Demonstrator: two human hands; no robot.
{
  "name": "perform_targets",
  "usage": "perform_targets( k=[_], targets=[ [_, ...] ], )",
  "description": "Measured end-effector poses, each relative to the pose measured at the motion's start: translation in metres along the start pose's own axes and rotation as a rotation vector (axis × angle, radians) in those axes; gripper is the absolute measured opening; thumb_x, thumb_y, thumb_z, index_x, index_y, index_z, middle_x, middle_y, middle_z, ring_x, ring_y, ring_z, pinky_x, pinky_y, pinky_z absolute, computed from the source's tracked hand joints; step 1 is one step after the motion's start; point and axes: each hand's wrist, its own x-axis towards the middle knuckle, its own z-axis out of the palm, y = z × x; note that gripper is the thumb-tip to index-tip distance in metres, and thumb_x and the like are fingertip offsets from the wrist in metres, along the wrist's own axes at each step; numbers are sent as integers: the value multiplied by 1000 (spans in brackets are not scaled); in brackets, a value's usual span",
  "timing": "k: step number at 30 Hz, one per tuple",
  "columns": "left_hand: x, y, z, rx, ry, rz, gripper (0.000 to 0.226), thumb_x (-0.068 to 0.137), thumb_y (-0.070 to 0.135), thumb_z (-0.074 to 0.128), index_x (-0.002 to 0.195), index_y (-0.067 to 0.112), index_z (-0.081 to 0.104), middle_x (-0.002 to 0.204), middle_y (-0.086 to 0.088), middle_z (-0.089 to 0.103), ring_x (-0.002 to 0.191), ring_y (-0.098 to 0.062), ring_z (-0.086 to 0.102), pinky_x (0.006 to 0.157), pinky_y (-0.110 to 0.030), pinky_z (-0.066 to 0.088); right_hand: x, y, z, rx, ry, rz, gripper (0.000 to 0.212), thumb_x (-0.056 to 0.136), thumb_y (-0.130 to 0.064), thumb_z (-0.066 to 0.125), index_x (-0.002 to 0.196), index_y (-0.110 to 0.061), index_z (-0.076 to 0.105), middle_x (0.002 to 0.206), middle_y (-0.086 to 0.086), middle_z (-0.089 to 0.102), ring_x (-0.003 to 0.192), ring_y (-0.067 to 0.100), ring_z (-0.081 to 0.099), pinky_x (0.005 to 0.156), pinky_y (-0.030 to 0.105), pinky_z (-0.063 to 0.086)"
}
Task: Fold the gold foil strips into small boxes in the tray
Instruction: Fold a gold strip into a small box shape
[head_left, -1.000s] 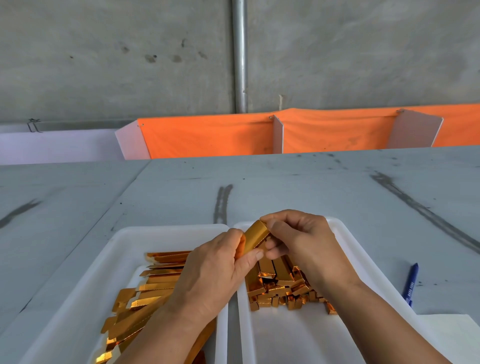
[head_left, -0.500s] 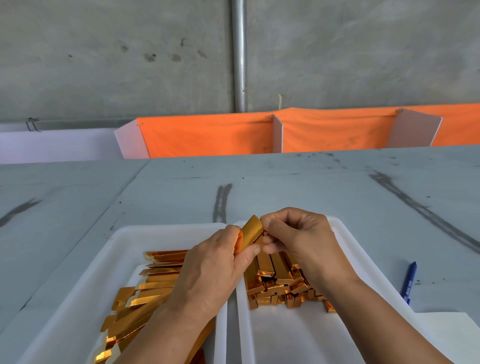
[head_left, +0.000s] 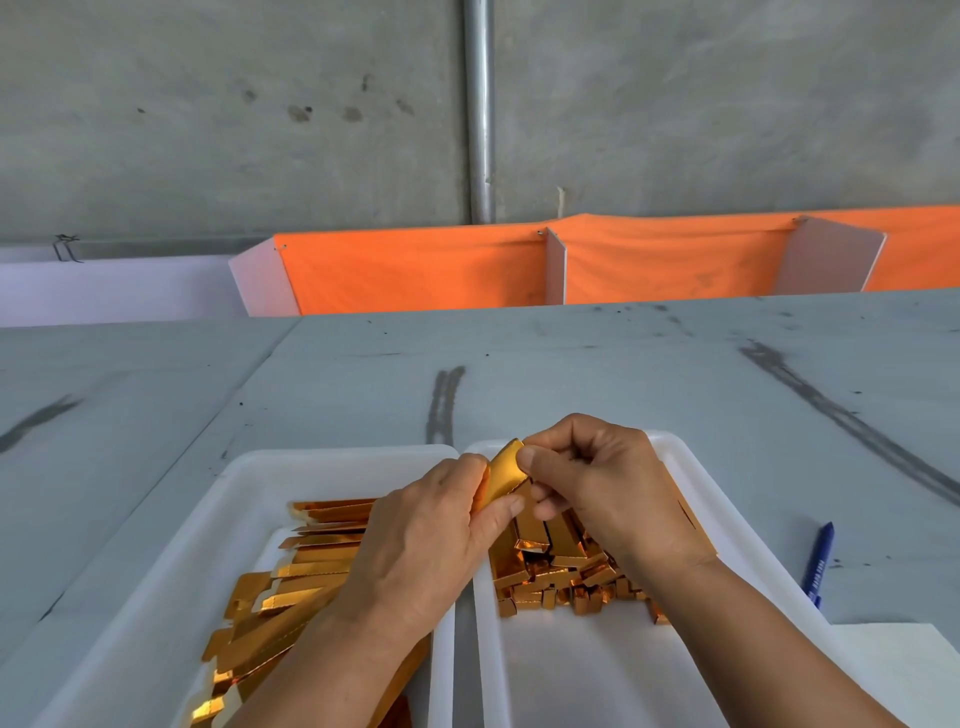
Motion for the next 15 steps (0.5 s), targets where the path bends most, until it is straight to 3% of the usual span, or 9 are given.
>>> perform_targets(
  k=[3,6,9,11,13,15],
  targets=[
    [1,-1,-2,8,20,6,61,82,71,17,115,31,49,85,17,47,74,-4,48,61,-15,38,1,0,-3,-80,-58,25,5,92,-17,69,96,-19,67,62,1,69,54,13,68,59,22,54],
    [4,-2,-6,27,68,19,65,84,65,29,131,29,52,112,6,56,104,-14,53,86,-28,44,2,-1,-5,-149,-110,17,13,96,-19,64,104,-29,66,63,-1,69,56,13,70,59,18,52],
    [7,-4,-13,-28,251,-88,77,77,64,46,142,23,42,137,-7,42,126,-28,42,95,-44,43,4,1,-6,-48,-44,50,11,97,-17,62,103,-24,68,65,0,71,59,15,71,60,18,53],
    [7,-7,-17,-207,361,-195,91,70,70,55,146,27,31,143,2,31,133,-21,36,97,-38,42,7,1,-9,68,-4,107,10,97,-16,62,104,-21,68,65,1,72,59,16,71,63,22,55],
    [7,-6,-22,-512,355,-312,96,65,75,64,145,39,26,142,15,31,133,-4,35,98,-25,38,8,0,-10,238,-19,180,8,96,-14,62,102,-17,68,65,5,71,55,15,68,58,20,55],
    [8,-6,-23,-847,242,-323,74,67,71,66,133,51,40,134,26,47,124,8,44,97,-21,39,9,-2,-10,376,-73,238,6,95,-10,63,99,-11,68,65,9,68,51,15,65,52,19,54]
  ],
)
